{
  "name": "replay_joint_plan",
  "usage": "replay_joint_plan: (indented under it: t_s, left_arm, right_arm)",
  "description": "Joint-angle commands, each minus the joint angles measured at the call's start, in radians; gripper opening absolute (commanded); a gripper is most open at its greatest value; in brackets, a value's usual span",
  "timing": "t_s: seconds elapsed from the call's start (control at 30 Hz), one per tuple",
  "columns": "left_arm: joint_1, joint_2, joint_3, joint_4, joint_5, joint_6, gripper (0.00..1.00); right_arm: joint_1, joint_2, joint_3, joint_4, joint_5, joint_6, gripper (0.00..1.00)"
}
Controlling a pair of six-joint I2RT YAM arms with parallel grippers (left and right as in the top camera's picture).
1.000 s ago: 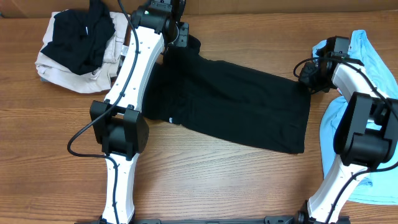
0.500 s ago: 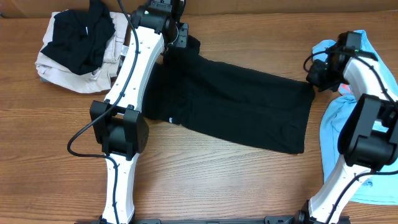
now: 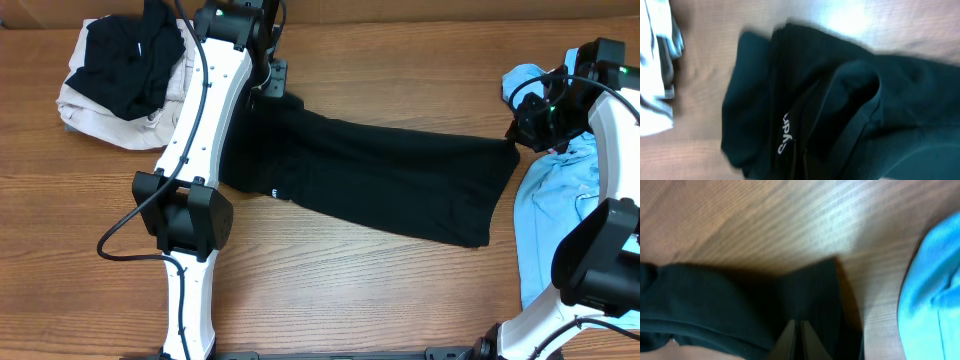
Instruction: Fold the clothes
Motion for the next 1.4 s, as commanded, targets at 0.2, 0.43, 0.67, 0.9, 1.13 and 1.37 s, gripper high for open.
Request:
replay_joint_plan:
  t_s: [0.2,0.43,0.67,0.9,1.13,1.37]
  left_arm:
    - [0.004,-0.037,-0.049,-0.182,-0.027,-0.023,0.04]
    - [0.006,-0.036,-0.321,-0.087,-0.056,-0.023,0.04]
    - [0.014,-0.036,-0.523,0.065,-0.125,-0.043,0.76]
    - [0.057,-0.036,-0.493,0.075,-0.121,-0.058,1.0]
    - [0.115,-0.038,-0.193,-0.057,-0.054,-0.053,1.0]
    - [0.13,-0.038,0.229,-0.182,0.039,-0.037,1.0]
  right_arm:
    - [-0.001,-0.031,-0.109,-0.052,-0.009,-0.038,0.04]
    - [-0.001,-0.031,-0.288,-0.014,-0.008,-0.038,0.04]
    - [-0.009,-0.031,-0.388,0.032,-0.004,-0.015,0.72]
    - [-0.01,-0.031,-0.388,0.076,0.038,-0.019,0.79]
    - [0.014,-0.031,-0.484,0.199,0.061,-0.018,0.79]
    - [0.015,-0.031,-0.584,0.292,0.026,-0.015,0.75]
